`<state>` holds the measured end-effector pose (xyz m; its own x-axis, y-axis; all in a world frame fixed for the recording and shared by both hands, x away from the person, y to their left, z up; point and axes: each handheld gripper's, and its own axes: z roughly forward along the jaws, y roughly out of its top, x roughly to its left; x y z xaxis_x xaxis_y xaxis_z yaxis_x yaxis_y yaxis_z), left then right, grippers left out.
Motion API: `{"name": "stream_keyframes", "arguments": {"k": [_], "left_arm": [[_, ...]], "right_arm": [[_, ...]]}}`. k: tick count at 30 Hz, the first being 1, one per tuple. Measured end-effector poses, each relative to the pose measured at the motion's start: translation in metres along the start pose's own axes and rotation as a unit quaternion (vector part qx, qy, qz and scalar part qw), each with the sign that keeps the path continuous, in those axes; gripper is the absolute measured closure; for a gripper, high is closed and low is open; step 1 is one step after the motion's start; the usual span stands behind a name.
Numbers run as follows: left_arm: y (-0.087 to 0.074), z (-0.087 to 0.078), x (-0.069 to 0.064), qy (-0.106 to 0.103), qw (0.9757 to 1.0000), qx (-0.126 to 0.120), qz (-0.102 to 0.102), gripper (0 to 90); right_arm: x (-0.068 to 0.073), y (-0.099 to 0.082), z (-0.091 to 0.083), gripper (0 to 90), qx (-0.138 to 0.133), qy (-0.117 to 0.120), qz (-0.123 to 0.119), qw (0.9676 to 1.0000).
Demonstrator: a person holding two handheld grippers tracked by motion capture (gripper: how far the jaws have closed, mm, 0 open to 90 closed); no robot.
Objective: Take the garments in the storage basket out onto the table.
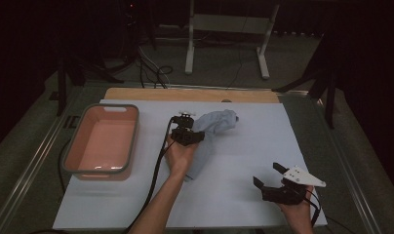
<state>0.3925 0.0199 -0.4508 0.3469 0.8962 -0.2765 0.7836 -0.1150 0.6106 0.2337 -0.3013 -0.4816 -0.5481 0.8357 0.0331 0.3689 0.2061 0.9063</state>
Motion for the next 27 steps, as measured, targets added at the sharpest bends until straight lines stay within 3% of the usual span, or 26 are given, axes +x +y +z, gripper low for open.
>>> {"name": "stream_keyframes", "arguments": {"k": [4,7,10,13,15,19,27], "left_arm": [[-0.003,0.007,0.003,-0.004,0.9999,0.009,-0.010,55.2],[-0.006,0.012,0.008,-0.024,0.9994,0.011,-0.023,39.6],[-0.007,0.011,0.009,-0.042,0.9990,-0.003,-0.015,18.9],[-0.005,0.007,0.011,-0.053,0.9984,-0.018,-0.011,13.5],[-0.004,0.003,0.013,-0.070,0.9973,-0.022,-0.005,2.0],[-0.004,-0.006,0.018,-0.077,0.9959,-0.047,0.008,0.2],[-0.004,-0.020,0.025,-0.076,0.9937,-0.074,0.036,0.1]], "right_arm": [[0.000,0.000,0.000,7.6,0.000,0.000,0.000,1.0000],[0.000,0.000,0.000,7.6,0.000,0.000,0.000,1.0000],[0.000,0.000,0.000,7.5,0.001,-0.001,0.001,1.0000],[0.000,0.000,0.000,7.5,0.002,0.000,0.001,1.0000],[0.000,0.000,0.000,7.6,0.002,0.000,0.001,1.0000],[0.001,0.000,0.000,7.6,0.003,0.000,0.001,1.0000],[0.001,-0.001,0.001,7.5,0.004,-0.001,0.000,1.0000]]}}
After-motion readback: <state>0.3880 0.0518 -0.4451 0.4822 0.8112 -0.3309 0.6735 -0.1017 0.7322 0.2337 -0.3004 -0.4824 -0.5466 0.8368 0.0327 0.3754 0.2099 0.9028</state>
